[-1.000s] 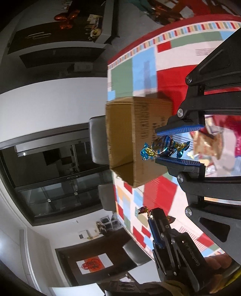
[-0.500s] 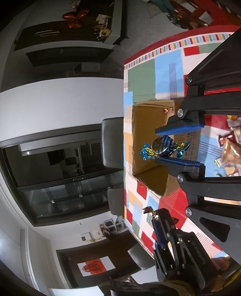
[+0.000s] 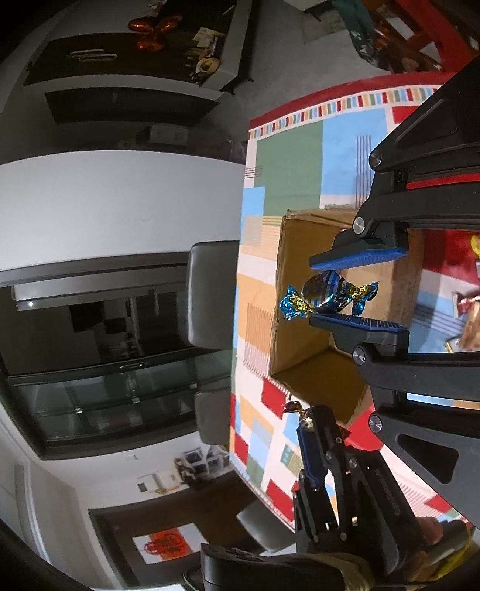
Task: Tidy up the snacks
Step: 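Carry both candies over the box and open both grippers to drop them, then move both open grippers back toward the biscuit bag and yellow snack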
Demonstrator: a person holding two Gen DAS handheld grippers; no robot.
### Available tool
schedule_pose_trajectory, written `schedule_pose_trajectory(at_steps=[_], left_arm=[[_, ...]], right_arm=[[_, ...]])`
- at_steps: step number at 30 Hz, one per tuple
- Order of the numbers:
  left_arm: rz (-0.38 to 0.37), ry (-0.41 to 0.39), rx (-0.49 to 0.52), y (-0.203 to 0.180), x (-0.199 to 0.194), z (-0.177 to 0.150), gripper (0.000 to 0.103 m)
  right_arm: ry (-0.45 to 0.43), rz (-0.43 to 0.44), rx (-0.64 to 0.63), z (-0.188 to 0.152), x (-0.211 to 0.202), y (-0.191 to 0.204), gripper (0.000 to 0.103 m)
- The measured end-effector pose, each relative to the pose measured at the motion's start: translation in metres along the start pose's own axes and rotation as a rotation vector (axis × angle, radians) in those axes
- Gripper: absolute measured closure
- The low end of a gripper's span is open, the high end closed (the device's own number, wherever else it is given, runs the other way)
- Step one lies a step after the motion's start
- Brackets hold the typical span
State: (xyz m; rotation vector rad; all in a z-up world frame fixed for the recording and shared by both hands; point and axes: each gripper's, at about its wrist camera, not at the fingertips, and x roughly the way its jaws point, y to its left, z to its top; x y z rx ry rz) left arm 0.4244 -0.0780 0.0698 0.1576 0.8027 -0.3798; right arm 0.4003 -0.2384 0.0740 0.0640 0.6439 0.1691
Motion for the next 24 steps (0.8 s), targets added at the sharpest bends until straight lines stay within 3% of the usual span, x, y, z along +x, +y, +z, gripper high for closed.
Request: schedule_pose_trajectory(at_steps=[8, 9, 10, 11, 12, 24], left_arm=[[0.004, 0.049, -0.008, 0.003, 0.021, 0.009, 0.08], [0.021, 0.047, -0.005, 0.003, 0.023, 0.009, 0.071], [0.038, 0.042, 0.001, 0.004, 0.023, 0.009, 0.053], [0.053, 0.032, 0.004, 0.004, 0.022, 0.008, 0.047], [0.064, 0.021, 0.001, 0.004, 0.02, 0.007, 0.046], [0.099, -0.04, 0.013, -0.014, -0.019, -0.015, 0.037]], right_arm=[[0.085, 0.007, 0.038, 0.008, 0.027, -0.01, 0.077], [0.086, 0.004, 0.039, 0.009, 0.029, -0.011, 0.076], [0.095, 0.001, 0.033, 0.009, 0.031, -0.01, 0.074], [0.101, -0.006, 0.028, 0.009, 0.032, -0.011, 0.063], [0.098, -0.019, 0.024, 0.008, 0.032, -0.01, 0.057], [0.076, -0.025, 0.021, -0.013, 0.003, -0.018, 0.057]])
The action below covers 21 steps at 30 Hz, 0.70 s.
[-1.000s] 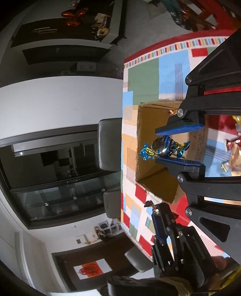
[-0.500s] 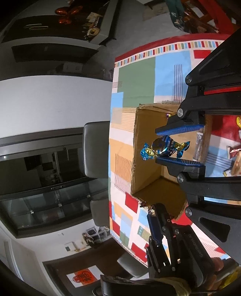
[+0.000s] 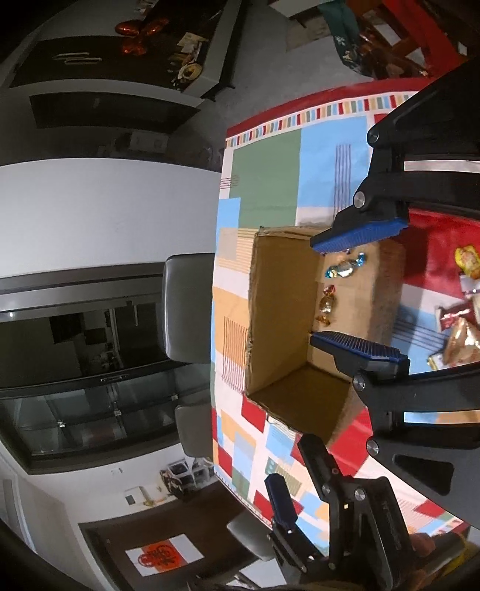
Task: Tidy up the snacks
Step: 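Move both open grippers back toward the biscuit bag and yellow snack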
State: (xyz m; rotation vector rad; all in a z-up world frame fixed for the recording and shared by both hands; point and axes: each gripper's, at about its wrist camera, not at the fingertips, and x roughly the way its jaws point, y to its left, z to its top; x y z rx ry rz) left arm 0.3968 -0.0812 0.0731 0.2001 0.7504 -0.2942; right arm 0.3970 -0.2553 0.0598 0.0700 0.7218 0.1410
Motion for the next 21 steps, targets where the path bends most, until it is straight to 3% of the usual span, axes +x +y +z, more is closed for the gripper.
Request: schedule_pose_trajectory(at_steps=[13, 21], left_arm=[[-0.05, 0.041, -0.032, -0.026, -0.021, -0.038, 0.037], [-0.093, 0.128, -0.058, -0.043, -0.01, -0.063, 0.037]], right_arm=[[0.05, 0.023, 0.031, -0.053, -0.017, -0.015, 0.057], [0.13, 0.058, 0.071, -0.085, -0.004, -0.028, 0.057]])
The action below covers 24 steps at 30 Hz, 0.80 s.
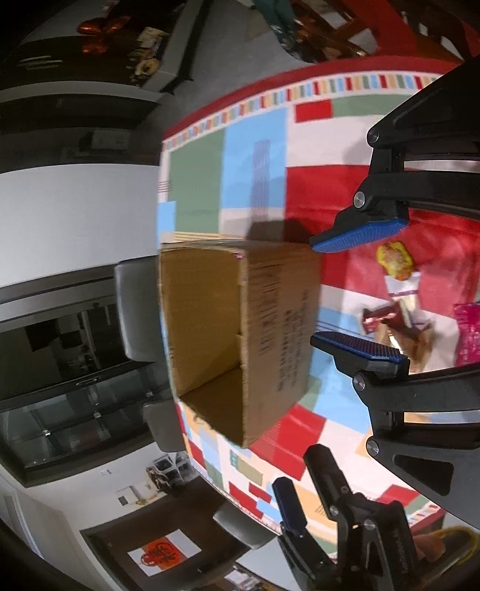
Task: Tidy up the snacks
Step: 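Move both open grippers back toward the biscuit bag and yellow snack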
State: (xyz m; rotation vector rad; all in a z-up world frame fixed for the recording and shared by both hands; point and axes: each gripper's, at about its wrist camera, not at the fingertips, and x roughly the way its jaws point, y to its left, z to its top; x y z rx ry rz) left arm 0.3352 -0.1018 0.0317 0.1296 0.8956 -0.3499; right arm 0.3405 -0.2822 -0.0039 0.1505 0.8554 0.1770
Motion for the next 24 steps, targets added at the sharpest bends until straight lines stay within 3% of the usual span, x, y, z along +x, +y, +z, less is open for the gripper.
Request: schedule_pose_trajectory(at_steps=[13, 24], left_arm=[[-0.071, 0.154, 0.005, -0.022, 0.039, -0.033, 0.037], [-0.187, 0.313, -0.092, -0.015, 0.083, -0.056, 0.037]], right_arm=[[0.179, 0.016, 0.071, -0.037, 0.045, -0.022, 0.057], [0.304, 0.004, 0.174, -0.059, 0.078, -0.034, 0.057]])
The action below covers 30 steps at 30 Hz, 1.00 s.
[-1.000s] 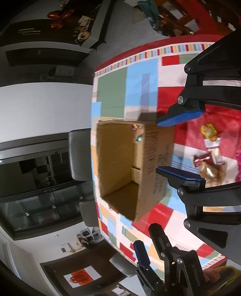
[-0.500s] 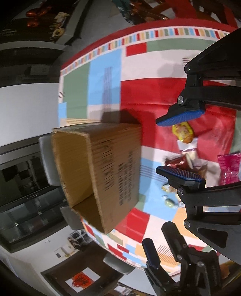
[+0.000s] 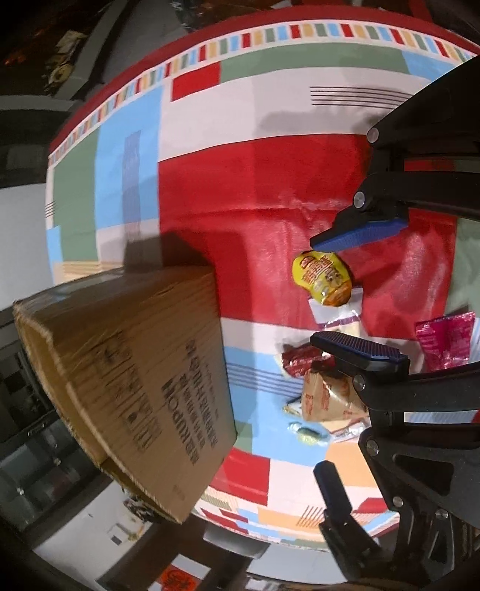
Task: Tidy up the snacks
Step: 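Move both open grippers back toward the biscuit bag and yellow snack, then grasp the gold Fortune biscuit bag with the left gripper while the right grasps the yellow snack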
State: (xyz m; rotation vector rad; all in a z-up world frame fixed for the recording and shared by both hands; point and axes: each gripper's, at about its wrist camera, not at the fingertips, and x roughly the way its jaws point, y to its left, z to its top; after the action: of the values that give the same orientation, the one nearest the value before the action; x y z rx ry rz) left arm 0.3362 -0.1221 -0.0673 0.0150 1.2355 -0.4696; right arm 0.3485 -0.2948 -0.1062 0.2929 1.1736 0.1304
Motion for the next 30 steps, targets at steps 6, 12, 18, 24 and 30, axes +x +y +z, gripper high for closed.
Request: schedule_pose_trajectory(at_steps=[6, 12, 18, 24, 30], left_arm=[[-0.011, 0.047, -0.024, 0.005, 0.018, -0.004, 0.037], [-0.008, 0.059, -0.017, 0.002, 0.028, -0.005, 0.037], [-0.014, 0.048, -0.027, 0.002, 0.033, -0.001, 0.038], [0.003, 0.049, -0.034, 0.004, 0.04, 0.0, 0.042], [0.012, 0.059, -0.039, 0.009, 0.047, -0.004, 0.055]], right_arm=[[0.037, -0.003, 0.083, 0.002, 0.014, -0.01, 0.057], [0.06, -0.006, 0.153, 0.005, 0.025, -0.017, 0.057], [0.077, -0.026, 0.187, 0.008, 0.036, -0.018, 0.057], [0.069, -0.071, 0.139, 0.006, 0.041, -0.008, 0.058], [0.062, -0.098, 0.101, 0.004, 0.043, -0.002, 0.061]])
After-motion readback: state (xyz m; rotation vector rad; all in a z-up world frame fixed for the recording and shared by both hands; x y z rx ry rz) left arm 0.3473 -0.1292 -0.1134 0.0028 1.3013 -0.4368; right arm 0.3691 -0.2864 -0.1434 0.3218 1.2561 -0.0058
